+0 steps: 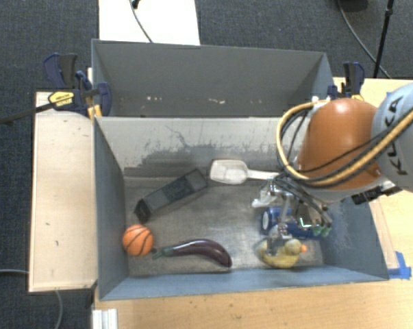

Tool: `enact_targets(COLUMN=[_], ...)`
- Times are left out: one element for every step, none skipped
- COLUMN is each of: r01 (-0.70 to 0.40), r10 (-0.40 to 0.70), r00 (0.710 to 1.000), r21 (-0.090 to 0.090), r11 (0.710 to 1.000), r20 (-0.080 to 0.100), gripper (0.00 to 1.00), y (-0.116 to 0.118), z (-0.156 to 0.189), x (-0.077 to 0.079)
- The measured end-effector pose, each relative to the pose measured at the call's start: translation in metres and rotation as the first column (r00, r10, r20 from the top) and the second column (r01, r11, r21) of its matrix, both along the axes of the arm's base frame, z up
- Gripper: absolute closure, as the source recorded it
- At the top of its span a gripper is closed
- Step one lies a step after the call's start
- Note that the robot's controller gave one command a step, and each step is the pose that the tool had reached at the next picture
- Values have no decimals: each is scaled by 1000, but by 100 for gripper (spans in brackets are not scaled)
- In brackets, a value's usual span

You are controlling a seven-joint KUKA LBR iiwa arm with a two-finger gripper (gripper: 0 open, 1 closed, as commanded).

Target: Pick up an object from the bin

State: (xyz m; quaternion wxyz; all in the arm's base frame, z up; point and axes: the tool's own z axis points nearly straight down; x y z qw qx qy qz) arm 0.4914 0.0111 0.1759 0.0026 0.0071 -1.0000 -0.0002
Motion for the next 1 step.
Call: enact_targets(r01=[1], r10=[-1], r00=[1000], r21=[0], r11=[1000], r20=[8], gripper=[0], y=[0], z=[3], x=[2])
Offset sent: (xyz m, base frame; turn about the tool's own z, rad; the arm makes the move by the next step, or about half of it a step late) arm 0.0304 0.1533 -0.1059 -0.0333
